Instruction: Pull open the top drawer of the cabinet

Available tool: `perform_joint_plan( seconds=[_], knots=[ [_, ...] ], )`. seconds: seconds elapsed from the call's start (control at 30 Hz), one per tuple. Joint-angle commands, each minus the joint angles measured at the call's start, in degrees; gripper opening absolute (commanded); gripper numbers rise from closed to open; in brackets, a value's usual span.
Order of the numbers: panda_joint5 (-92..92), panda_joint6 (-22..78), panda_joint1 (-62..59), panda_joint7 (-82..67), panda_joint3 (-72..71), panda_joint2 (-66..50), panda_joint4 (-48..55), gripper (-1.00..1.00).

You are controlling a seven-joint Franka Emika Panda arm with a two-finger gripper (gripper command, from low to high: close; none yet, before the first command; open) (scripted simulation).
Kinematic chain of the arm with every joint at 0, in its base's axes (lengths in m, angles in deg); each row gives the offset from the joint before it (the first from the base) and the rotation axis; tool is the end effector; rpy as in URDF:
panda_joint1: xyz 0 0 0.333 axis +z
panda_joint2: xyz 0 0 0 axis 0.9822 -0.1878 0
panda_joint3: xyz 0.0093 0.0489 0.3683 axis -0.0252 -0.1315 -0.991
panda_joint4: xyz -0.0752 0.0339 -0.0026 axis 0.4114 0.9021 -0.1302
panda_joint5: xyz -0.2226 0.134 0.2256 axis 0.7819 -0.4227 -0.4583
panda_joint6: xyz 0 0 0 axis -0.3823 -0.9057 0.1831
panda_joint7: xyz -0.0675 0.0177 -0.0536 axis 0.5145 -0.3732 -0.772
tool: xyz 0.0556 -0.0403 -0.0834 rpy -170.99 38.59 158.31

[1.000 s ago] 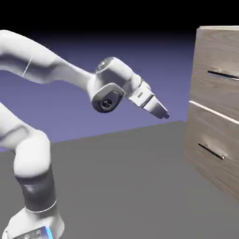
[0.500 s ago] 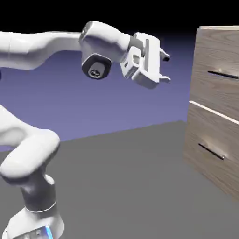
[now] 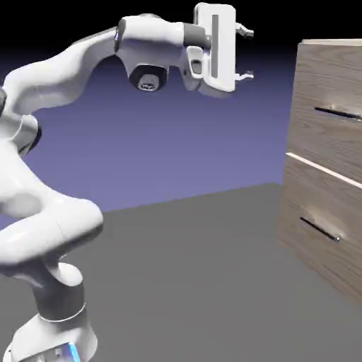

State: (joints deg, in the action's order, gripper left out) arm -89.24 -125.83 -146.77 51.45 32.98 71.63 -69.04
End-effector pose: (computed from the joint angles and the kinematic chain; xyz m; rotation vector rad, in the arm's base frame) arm 0.3193 0.0822 0.7292 -0.8979 1.5479 -1.0580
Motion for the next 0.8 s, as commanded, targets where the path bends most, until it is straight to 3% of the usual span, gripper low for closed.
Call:
perform_joint_plan(
  seconds=[0.0, 0.77],
  knots=[
    [-2.5, 0.7, -1.8, 0.4, -1.2, 0.8, 0.8, 0.0],
    [-59.8, 15.6, -44.0, 9.4, -28.0, 20.2, 20.2, 0.0]
  ],
)
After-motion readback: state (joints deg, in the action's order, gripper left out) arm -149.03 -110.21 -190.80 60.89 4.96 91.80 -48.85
